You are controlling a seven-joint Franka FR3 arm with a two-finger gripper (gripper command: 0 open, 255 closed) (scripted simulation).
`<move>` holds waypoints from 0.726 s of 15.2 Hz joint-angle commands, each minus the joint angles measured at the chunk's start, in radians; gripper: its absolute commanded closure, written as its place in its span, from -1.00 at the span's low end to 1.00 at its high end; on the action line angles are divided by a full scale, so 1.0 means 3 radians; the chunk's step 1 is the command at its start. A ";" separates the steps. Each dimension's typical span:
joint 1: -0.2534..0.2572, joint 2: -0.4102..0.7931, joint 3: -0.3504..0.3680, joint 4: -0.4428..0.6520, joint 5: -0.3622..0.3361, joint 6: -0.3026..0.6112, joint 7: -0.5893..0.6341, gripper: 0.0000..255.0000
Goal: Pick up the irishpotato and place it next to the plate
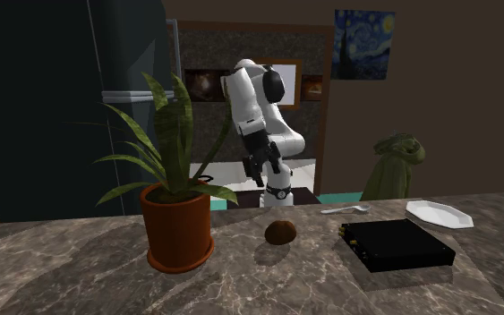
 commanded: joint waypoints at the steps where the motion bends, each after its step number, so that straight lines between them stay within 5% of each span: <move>1: 0.0339 0.0233 -0.0428 0.0132 0.0107 0.0043 -0.0629 -1.00; 4: 0.1018 0.0650 -0.1169 0.0375 0.0363 0.0062 -0.1540 -1.00; 6: 0.1657 0.0954 -0.1809 0.0573 0.0596 0.0022 -0.2171 -1.00; 9: 0.3123 0.1120 -0.3192 0.0902 0.0771 -0.0091 -0.2929 -1.00; 11: 0.3173 0.0942 -0.3201 0.0883 0.0612 -0.0039 -0.2834 -1.00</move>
